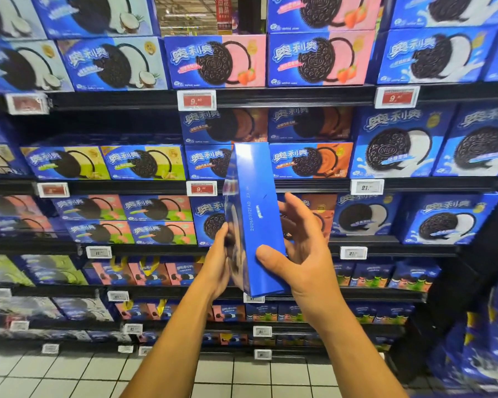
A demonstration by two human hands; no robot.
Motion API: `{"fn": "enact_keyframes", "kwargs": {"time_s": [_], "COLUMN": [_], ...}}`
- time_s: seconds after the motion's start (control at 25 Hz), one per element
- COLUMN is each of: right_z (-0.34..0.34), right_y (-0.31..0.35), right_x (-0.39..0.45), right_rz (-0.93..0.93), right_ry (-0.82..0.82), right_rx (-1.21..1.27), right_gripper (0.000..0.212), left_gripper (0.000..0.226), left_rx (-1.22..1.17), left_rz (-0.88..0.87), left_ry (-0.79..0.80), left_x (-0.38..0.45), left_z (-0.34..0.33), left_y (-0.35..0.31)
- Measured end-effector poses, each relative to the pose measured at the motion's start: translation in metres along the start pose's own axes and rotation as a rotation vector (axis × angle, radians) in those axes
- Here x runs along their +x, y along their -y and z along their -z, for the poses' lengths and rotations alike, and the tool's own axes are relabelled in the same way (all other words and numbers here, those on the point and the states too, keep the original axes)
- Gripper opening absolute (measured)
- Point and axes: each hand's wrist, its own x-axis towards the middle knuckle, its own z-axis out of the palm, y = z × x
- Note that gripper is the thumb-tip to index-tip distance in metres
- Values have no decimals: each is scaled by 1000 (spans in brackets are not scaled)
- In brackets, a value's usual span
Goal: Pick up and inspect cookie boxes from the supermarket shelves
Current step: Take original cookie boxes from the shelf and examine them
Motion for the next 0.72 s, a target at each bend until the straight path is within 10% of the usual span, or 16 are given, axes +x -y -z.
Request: {"fn": "enact_keyframes", "kwargs": {"time_s": [0.72], "right_z": [78], "right_y": [18], "right_x": [30], "right_rz": [-167], "right_ry": [-236], "right_rx": [344], "right_gripper": [52], "left_gripper": [35], "left_rx": [33], "left_rz": [-284], "left_ry": [128], "left_x": [-32], "left_z": [21], "left_y": [-69]}}
